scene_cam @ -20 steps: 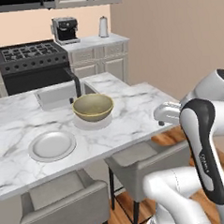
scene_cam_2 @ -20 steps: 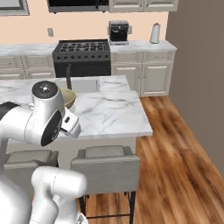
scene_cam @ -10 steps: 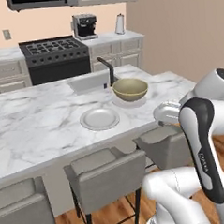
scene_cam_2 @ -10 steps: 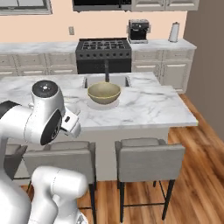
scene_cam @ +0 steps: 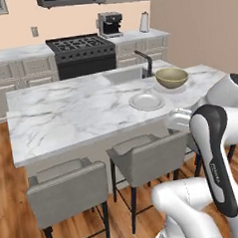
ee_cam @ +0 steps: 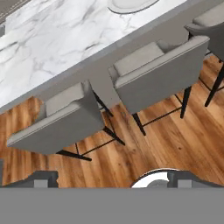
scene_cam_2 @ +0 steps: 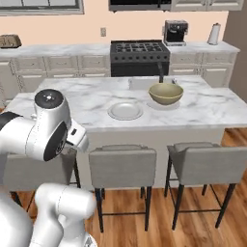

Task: Move the bowls from the cabinet to the plates on the dining table.

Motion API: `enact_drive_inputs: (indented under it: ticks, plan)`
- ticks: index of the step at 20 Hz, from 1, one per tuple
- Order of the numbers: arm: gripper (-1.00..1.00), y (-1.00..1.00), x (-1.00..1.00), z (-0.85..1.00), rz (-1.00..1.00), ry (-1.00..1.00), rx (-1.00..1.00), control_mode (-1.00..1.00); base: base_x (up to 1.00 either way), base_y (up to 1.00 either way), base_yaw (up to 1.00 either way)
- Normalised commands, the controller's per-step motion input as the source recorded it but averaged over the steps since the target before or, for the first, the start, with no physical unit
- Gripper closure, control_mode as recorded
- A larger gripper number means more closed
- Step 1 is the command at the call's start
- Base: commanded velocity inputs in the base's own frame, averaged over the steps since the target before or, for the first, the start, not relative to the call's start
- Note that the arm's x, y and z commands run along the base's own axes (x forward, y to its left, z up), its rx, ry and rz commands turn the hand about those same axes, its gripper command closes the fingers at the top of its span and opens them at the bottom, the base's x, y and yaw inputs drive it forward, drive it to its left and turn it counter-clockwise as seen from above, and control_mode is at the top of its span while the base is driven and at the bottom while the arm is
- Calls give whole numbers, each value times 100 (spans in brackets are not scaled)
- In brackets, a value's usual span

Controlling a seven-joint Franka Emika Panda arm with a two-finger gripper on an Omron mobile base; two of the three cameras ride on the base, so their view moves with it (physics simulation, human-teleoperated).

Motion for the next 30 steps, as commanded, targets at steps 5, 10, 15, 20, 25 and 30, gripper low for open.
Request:
enact_drive_inputs:
  ticks: [5, 10, 15, 20, 25, 30]
  plan:
    - [-100, 0, 0, 0, 0, 0, 0, 100, -22, 73, 9]
    - [-100, 0, 0, 0, 0, 0, 0, 100, 0, 93, 14]
    - [-100, 0, 0, 0, 0, 0, 0, 100, -4, 100, 14]
    - [-100, 0, 0, 0, 0, 0, 0, 100, 0, 96, 14]
    - [-100, 0, 0, 0, 0, 0, 0, 100, 0, 85, 15]
    - [-100, 0, 0, 0, 0, 0, 0, 100, 5, 15, 14]
